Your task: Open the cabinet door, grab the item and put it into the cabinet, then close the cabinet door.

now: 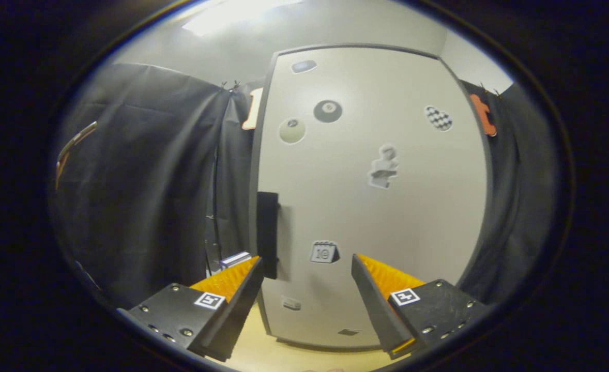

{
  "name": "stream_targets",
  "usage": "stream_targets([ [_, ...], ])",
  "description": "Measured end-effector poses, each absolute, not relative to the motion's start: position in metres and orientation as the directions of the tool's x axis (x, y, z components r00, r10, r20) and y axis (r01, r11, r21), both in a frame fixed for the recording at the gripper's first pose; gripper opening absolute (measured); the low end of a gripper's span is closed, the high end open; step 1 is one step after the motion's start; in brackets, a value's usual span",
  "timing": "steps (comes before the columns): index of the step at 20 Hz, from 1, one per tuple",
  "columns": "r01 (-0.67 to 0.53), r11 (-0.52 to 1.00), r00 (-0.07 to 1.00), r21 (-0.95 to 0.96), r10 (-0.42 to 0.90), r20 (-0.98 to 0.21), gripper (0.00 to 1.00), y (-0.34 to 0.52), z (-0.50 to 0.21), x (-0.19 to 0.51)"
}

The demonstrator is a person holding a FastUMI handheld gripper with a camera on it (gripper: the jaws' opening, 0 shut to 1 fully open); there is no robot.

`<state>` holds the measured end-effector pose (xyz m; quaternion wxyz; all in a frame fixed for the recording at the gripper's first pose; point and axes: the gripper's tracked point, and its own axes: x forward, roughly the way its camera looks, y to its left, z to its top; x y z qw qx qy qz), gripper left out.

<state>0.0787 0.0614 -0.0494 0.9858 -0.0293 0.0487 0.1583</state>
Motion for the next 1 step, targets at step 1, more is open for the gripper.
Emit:
stream_targets([
  [1, -0.279, 0.959, 0.958, -0.056, 0.274, -0.09, 1.0, 0.0424, -0.0413, 0.0797],
])
